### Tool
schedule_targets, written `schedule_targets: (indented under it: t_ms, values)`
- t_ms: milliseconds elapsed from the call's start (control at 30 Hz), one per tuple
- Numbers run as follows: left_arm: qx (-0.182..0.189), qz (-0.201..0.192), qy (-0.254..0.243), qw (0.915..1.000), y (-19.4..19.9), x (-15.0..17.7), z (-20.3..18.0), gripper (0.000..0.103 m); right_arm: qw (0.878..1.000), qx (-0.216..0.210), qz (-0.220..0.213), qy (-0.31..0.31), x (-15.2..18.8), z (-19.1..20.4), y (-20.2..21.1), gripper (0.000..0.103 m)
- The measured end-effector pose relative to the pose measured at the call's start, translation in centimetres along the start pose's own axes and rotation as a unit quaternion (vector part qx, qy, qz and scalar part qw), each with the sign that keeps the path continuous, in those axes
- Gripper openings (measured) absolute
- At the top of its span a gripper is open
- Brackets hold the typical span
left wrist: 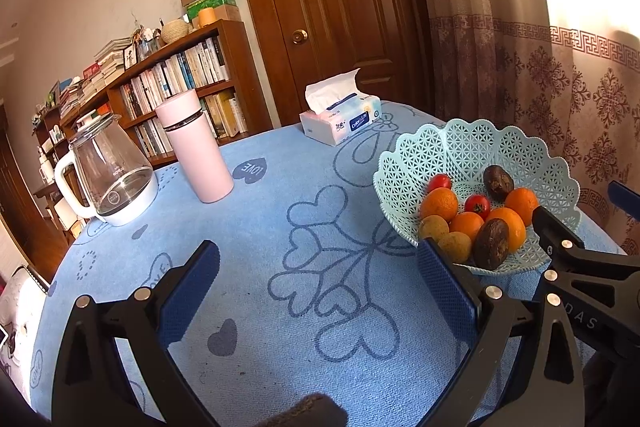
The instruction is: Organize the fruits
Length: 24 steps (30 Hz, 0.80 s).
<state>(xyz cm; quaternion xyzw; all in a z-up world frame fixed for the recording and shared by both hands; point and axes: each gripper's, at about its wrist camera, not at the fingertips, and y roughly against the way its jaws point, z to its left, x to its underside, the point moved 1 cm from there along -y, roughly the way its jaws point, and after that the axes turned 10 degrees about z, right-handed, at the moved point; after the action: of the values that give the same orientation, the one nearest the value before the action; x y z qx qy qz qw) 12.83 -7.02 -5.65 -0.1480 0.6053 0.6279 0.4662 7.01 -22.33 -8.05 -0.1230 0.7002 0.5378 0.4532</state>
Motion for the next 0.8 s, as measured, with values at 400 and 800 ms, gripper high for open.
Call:
schedule_targets:
  t_ms: [400,800]
  values:
    - [0.001,-0.001,-0.007,1.0,0.0,0.04,-0.19,0.098,1.0,-0.001,-0.001,0.004,0.05,0.16,-0.01,0.1]
    - [-0.002,-0.003,-0.015,0.9999,0.05,0.2,-0.46,0.098,1.0,0.0,0.0,0.003,0.05,0.18,-0.01,0.1]
